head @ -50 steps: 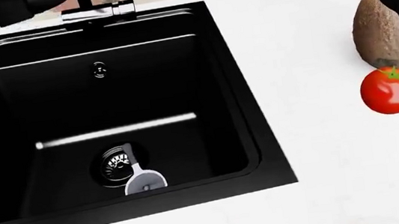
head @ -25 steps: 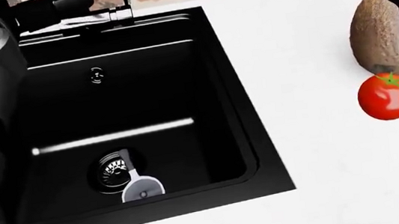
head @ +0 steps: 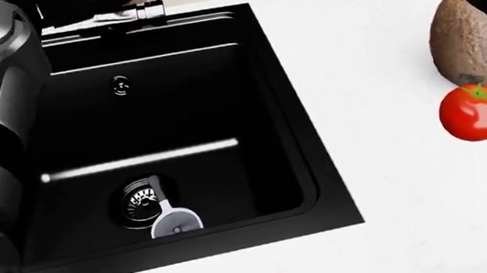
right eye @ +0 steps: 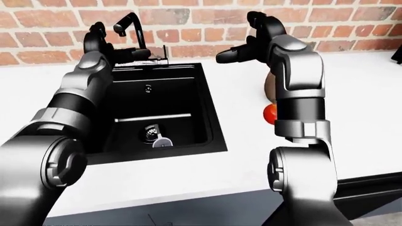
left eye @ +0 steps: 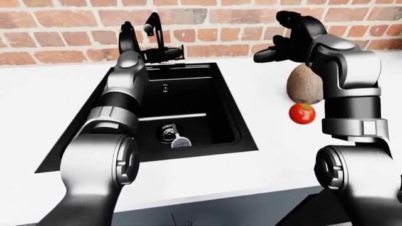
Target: Turn the sink spout to the right.
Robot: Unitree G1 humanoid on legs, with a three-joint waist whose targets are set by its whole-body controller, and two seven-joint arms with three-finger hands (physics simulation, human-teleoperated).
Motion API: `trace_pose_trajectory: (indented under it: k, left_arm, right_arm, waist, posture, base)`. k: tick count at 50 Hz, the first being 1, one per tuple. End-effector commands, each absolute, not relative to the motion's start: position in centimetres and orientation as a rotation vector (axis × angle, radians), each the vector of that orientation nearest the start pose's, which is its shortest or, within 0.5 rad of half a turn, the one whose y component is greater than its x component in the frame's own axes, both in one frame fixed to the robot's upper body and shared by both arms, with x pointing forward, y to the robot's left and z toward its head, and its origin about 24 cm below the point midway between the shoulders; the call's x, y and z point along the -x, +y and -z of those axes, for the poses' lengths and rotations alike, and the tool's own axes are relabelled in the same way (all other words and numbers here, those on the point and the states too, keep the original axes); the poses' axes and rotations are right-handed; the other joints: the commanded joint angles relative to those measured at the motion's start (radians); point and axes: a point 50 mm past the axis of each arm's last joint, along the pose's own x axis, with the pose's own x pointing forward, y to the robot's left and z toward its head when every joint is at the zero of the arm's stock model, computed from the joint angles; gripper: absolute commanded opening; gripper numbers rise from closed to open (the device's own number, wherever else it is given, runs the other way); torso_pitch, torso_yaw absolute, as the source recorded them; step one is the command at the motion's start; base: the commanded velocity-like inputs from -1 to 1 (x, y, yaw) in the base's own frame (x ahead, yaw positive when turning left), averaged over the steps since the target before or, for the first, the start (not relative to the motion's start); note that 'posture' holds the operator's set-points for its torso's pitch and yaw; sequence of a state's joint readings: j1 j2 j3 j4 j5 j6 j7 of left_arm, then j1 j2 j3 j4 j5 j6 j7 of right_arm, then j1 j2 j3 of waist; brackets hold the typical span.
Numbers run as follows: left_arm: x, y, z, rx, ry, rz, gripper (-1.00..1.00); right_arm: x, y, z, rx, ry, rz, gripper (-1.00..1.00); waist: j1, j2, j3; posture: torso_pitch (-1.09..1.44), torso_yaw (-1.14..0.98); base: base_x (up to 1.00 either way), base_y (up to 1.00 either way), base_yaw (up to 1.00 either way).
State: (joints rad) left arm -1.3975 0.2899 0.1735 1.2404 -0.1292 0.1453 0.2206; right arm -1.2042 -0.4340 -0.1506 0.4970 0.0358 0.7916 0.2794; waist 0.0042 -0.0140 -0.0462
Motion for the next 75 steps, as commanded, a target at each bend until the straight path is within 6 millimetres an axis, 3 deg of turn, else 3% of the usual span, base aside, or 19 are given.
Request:
trace_pose_trajectory:
  k: [1,36,75]
  left_arm:
    - [-43.1,16.7,-28.1,0.025,-0.135,-0.226,1.00]
    - [-42.8,13.9,-30.2,0.012,-0.171,-0.157,1.00]
    - [-42.4,10.9,-30.2,0.004,-0.170,-0.099,1.00]
  right_arm:
    - [-38.7,-19.7,-31.4,0.165,-0.039,-0.099,1.00]
    - [-38.2,-19.5,-32.2,0.204,-0.071,-0.101,1.00]
    - [-37.7,-20.0,-32.4,0.206,-0.073,-0.091,1.00]
  waist:
    - [0.000,-0.001,-0.029]
    - [0.003,-0.005,-0.026]
    - [0.003,-0.012,-0.022]
  posture:
    - [-0.12,0.00]
    - [-0.12,0.00]
    - [-0.12,0.00]
  base:
    - [0.00,0.00,0.00]
    - [0.00,0.00,0.00]
    - [0.00,0.00,0.00]
